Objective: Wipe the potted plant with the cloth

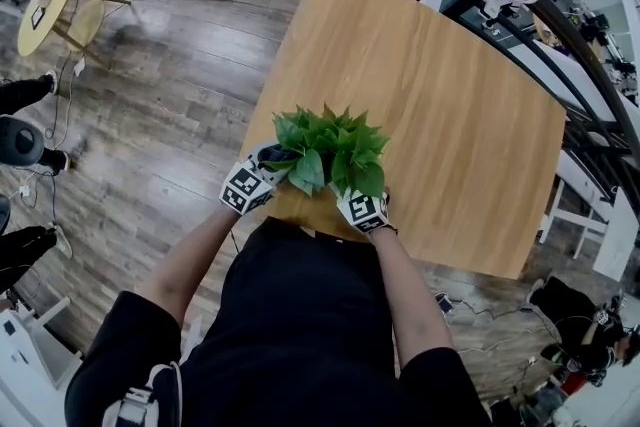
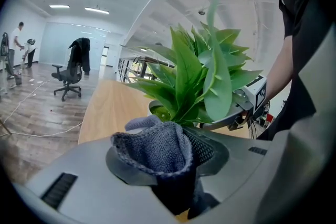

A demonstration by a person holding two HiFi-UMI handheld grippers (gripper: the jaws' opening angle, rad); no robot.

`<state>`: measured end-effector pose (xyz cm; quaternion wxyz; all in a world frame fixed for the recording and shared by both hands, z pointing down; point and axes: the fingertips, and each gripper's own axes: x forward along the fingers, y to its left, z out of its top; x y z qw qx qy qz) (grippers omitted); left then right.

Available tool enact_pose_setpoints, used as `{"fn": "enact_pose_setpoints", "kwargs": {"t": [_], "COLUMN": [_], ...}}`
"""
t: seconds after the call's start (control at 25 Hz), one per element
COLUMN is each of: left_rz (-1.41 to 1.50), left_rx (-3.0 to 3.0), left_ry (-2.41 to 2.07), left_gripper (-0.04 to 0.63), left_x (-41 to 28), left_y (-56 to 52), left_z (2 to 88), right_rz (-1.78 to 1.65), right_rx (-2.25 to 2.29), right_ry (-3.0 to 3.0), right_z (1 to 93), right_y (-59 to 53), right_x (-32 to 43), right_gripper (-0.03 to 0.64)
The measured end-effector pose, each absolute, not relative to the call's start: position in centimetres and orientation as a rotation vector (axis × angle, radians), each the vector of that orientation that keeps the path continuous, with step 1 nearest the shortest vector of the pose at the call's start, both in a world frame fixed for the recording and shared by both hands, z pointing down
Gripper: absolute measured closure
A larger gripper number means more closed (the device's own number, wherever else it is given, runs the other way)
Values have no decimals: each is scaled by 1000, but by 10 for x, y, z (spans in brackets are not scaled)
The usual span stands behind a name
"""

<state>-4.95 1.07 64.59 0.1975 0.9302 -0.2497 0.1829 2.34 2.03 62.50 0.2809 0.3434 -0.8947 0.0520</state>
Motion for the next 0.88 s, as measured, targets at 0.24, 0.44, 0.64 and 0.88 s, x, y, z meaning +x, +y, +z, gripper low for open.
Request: {"fn": "enact_pose_setpoints", "kwargs": {"t": [0.24,0.44,0.64,0.88], "left_rz": [519,505,494,478], "left_rx": [2603,2588,2580,2576], "left_ry": [-657,-647,-690,-736], "left_gripper": [422,422,422,422], "left_x": [-40,-36,-42,-49], "left_y": [31,43,30,11], "left_z": [647,650,648,648], "right_rz": [134,147,171,149], "right_rx": [978,966,934,886], "right_ry": [-2383,-2383,-2379,-2381], "right_z": [607,620,632,632], "right_y": [11,18,36,57], "right_x": [20,23,19,11], "right_gripper": [361,361,361,360]}}
